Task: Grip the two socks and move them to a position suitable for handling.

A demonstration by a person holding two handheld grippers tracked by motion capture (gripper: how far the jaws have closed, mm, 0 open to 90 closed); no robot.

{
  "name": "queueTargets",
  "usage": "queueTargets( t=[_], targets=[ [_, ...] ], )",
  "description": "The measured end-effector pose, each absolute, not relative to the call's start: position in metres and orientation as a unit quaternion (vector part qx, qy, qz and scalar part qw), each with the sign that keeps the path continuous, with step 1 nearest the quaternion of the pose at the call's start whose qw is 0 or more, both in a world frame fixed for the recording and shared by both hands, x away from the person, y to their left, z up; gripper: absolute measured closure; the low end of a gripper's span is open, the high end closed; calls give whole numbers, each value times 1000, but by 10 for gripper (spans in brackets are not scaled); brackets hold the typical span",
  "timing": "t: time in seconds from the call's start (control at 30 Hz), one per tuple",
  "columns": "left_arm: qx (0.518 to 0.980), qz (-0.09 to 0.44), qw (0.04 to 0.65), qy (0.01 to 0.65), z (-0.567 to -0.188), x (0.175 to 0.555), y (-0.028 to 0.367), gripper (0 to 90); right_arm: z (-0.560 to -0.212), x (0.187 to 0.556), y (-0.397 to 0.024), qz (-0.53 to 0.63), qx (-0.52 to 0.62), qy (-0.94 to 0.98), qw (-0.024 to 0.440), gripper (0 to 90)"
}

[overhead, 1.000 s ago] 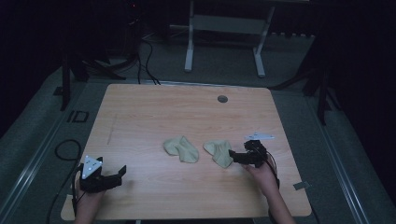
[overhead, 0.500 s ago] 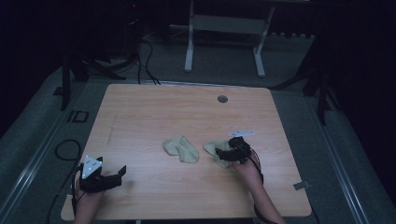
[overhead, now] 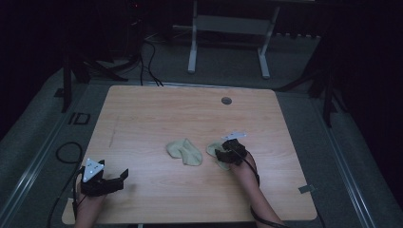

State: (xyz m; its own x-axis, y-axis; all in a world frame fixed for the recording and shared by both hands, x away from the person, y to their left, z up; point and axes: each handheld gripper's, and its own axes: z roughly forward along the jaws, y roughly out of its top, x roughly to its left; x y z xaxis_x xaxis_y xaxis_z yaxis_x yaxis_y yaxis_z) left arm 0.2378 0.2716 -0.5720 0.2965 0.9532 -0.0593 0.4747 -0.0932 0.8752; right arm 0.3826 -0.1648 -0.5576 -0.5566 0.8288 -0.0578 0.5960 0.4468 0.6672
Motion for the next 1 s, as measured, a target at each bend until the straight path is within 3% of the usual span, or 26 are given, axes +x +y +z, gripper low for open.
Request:
queueTargets(
  t=[0.13, 0.17, 0.27, 0.5, 1.0],
  targets=[
    [684, 280, 426, 522, -572, 238, 272, 16, -557, 384, -164, 300, 430, 829, 194, 615],
    [684, 280, 426, 522, -572, 238, 272, 16, -556, 385, -164, 298, 429, 831, 194, 687],
    [685, 278, 425, 523, -573, 238, 272, 16, -555, 386, -163, 294, 429, 831, 196, 768],
    [684, 278, 426, 523, -572, 238, 272, 16, -546, 387, -165, 292, 422, 839, 183, 804],
    [679, 289, 432, 519, -569, 236, 271, 16, -488, 365, -158, 328, 371, 850, 178, 804]
  ],
)
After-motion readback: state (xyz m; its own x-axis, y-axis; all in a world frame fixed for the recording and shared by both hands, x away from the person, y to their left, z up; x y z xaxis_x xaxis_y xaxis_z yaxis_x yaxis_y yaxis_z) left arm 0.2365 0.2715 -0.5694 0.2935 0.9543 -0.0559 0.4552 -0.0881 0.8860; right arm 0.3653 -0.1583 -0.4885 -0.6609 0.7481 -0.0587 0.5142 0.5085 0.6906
